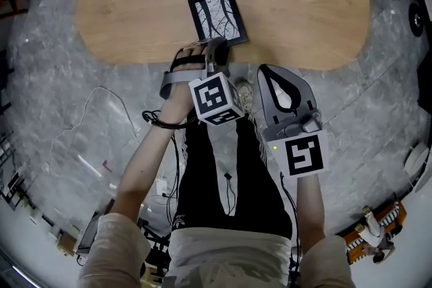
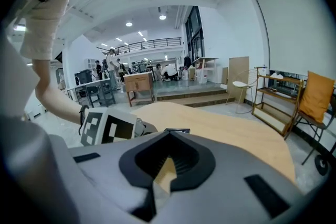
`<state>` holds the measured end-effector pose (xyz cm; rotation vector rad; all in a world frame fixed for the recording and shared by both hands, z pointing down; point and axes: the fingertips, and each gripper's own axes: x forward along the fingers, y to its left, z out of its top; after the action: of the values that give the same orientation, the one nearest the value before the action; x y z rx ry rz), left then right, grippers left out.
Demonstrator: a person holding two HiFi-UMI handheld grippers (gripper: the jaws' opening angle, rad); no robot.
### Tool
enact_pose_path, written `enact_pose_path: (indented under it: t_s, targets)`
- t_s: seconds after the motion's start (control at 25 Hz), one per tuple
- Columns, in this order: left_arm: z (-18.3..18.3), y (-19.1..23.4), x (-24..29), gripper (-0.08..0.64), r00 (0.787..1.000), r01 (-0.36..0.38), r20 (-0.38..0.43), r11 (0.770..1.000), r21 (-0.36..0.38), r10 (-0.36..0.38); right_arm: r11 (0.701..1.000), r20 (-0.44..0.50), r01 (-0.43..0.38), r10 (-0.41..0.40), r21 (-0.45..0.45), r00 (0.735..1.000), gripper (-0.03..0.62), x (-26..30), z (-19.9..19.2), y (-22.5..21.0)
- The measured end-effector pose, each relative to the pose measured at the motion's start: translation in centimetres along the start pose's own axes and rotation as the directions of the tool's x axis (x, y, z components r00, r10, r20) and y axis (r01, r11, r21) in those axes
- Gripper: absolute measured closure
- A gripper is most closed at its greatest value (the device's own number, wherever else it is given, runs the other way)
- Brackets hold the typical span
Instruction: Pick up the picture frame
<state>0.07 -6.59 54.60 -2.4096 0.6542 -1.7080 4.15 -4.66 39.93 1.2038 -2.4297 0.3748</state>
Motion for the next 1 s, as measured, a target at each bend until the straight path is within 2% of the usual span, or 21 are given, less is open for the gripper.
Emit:
enact_pose_path:
  t_s: [0.16, 0.28, 0.4, 0.56, 0.68, 0.8, 0.92, 1.0]
  targets:
    - [3.4, 5.5, -3.6, 0.48, 0.994, -0.093, 0.046, 0.995, -0.045, 0.095, 0.992, -0.028, 0.127, -0.127, -0.001, 0.991, 0.588, -1.5, 4.8, -3.0]
    - [6.9, 10.9, -7.6, 0.48, 0.977, -0.179, 0.099, 0.98, -0.089, 0.187, 0.979, 0.031, 0.197, -0.199, 0.042, 0.98, 0.588, -2.6, 10.4, -6.0]
    - [10.4, 16.3, -12.7, 0.479, 0.945, -0.256, 0.167, 0.954, -0.152, 0.281, 0.97, 0.133, 0.238, -0.243, 0.053, 0.961, 0.588, -4.1, 17.1, -8.3]
    - [14.6, 21.8, -22.1, 0.48, 0.883, -0.326, 0.26, 0.91, -0.257, 0.39, 0.953, 0.254, 0.286, -0.303, 0.103, 0.919, 0.588, -8.2, 25.8, -9.7]
    - [17.2, 24.3, -30.7, 0.479, 0.821, -0.337, 0.326, 0.858, -0.387, 0.469, 0.947, 0.337, 0.292, -0.321, 0.134, 0.885, 0.588, -12.4, 31.8, -9.1]
    - [19.8, 26.8, -39.4, 0.479, 0.72, -0.325, 0.397, 0.782, -0.532, 0.569, 0.948, 0.437, 0.285, -0.317, 0.14, 0.842, 0.588, -16.5, 37.8, -8.4]
    - [21.3, 27.7, -46.8, 0.479, 0.615, -0.304, 0.437, 0.709, -0.637, 0.657, 0.954, 0.525, 0.279, -0.292, 0.107, 0.8, 0.588, -20.4, 42.4, -6.6]
    - [21.1, 27.6, -50.4, 0.479, 0.568, -0.285, 0.438, 0.666, -0.69, 0.697, 0.962, 0.573, 0.263, -0.257, 0.074, 0.778, 0.588, -22.5, 44.6, -4.8]
